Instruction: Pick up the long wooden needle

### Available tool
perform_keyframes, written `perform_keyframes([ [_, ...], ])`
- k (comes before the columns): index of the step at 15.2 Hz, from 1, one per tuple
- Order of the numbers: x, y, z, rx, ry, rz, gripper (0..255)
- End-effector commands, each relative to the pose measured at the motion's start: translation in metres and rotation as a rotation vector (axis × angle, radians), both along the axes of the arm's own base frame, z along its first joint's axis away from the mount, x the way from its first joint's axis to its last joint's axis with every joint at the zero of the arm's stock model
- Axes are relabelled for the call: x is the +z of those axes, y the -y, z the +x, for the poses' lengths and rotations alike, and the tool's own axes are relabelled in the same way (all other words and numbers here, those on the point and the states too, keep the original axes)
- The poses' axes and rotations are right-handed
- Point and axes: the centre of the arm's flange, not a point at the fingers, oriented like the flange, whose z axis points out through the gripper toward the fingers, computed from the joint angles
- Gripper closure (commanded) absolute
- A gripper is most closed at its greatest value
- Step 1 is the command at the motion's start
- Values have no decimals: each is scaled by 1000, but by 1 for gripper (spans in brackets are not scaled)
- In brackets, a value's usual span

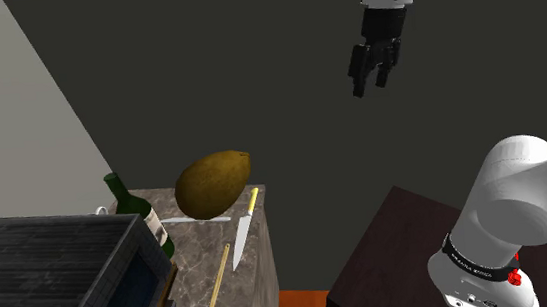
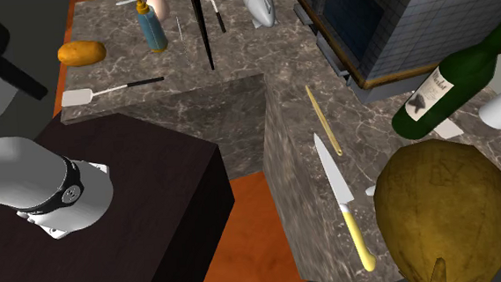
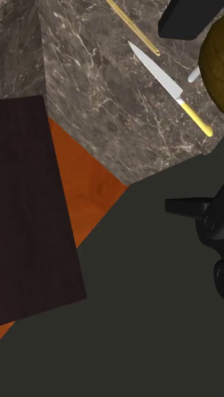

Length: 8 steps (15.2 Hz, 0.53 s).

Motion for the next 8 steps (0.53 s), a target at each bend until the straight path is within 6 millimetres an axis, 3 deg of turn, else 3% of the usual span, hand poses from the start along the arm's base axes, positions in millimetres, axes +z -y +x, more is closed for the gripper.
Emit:
perform_keyframes([
  [1, 0, 0, 0, 0, 0, 0, 0],
  [8, -53, -78, 13, -123, -21, -20, 0],
])
